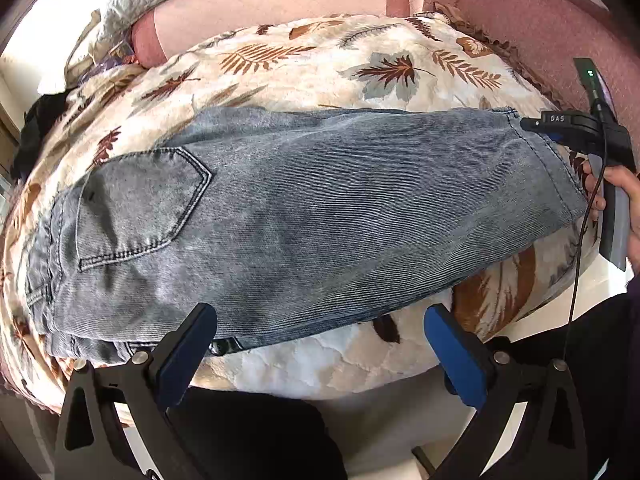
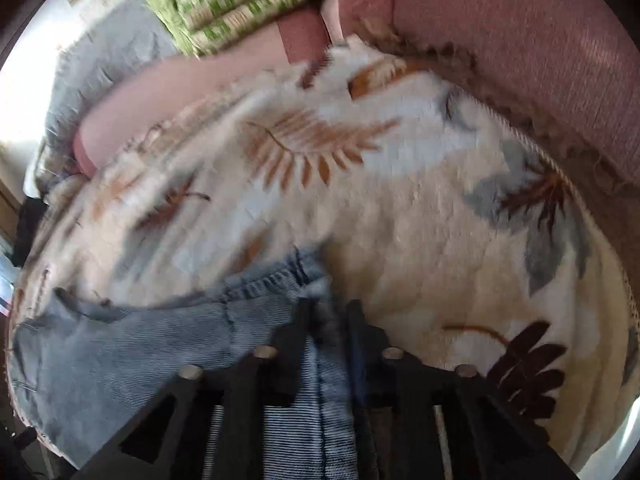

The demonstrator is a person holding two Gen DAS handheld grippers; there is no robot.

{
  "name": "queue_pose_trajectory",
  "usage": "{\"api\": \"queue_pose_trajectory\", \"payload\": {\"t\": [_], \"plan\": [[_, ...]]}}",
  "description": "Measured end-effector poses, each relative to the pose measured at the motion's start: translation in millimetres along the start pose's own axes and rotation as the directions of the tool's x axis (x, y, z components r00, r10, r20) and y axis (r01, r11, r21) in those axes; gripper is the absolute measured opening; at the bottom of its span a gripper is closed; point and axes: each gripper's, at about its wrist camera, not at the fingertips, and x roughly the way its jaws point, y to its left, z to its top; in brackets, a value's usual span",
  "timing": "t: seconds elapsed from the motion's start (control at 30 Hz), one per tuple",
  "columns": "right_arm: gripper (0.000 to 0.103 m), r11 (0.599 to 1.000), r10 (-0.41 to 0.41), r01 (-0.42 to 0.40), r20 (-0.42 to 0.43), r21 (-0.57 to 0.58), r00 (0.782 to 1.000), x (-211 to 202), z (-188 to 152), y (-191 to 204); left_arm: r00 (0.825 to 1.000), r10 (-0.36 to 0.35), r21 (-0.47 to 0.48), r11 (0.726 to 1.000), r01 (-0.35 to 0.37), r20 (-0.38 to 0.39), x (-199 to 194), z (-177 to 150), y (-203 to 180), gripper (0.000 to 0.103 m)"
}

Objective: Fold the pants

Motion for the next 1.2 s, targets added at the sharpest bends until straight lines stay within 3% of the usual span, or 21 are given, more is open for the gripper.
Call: {"api": "queue_pose_trajectory", "payload": {"t": [0.07,0.1,0.13,0.3,0.4,0.5,0.57,0.63,0.73,0.83,1.03,1.13,1.2], "plan": [[0.045,0.999,0.025,-0.025,-0.004,0.039,1.000,-8.6,3.0,-5.1,1.000,0.004,-0.003,1.000,-0.004,0.004,-1.3,-1.4,1.7,0.103],[0.059,0.997,0.040,-0.040,0.003,0.071,0.999,-14.4,2.7,-11.6,1.000,0.011,-0.004,1.000,-0.011,0.004,-1.7,-1.4,2.6,0.103],[0.062,0.992,0.051,-0.054,0.030,0.118,0.998,-21.3,1.3,-20.2,1.000,0.017,-0.007,1.000,-0.017,0.005,-2.3,-1.7,4.2,0.103],[0.062,0.958,0.173,-0.182,0.057,0.220,0.983,-43.7,-7.8,-49.2,0.998,0.053,-0.040,0.998,-0.051,0.040,-4.7,4.7,19.6,0.103],[0.062,0.941,0.240,-0.243,0.042,0.235,0.970,-52.7,-16.4,-55.5,0.987,0.150,-0.081,0.986,-0.145,0.063,1.5,14.3,38.8,0.103],[0.062,0.937,0.275,-0.275,0.033,0.214,0.961,-57.2,-21.8,-49.0,0.966,0.257,-0.148,0.957,-0.251,0.024,23.1,23.3,70.3,0.103],[0.062,0.945,0.273,-0.272,0.020,0.184,0.962,-55.3,-23.4,-41.8,0.956,0.286,-0.198,0.935,-0.294,-0.070,49.1,26.2,97.3,0.103],[0.062,0.952,0.264,-0.257,-0.021,0.163,0.964,-47.0,-25.4,-34.8,0.969,0.245,-0.246,0.937,-0.247,-0.037,49.3,27.4,106.6,0.103],[0.062,0.972,0.215,-0.201,-0.109,0.120,0.971,-31.3,-32.6,-23.0,0.957,0.280,-0.199,0.936,-0.289,-0.073,45.7,33.2,94.7,0.103],[0.062,0.986,0.165,-0.159,-0.126,0.057,0.978,-32.3,-37.1,-13.2,0.982,0.182,-0.178,0.966,-0.188,-0.051,33.2,32.3,78.1,0.103],[0.062,0.951,0.278,-0.257,-0.114,0.172,0.954,-42.3,-37.9,-37.6,0.998,0.056,0.015,0.998,-0.056,0.014,13.5,38.9,10.3,0.103],[0.062,0.922,0.337,-0.317,-0.056,0.220,0.940,-51.3,-34.9,-45.6,0.994,0.090,0.063,0.994,-0.094,0.061,9.6,49.9,-4.8,0.103],[0.062,0.915,0.372,-0.371,0.023,0.161,0.928,-66.8,-30.6,-33.8,0.992,0.102,0.025,0.994,-0.104,0.071,9.1,59.7,8.6,0.103]]}}
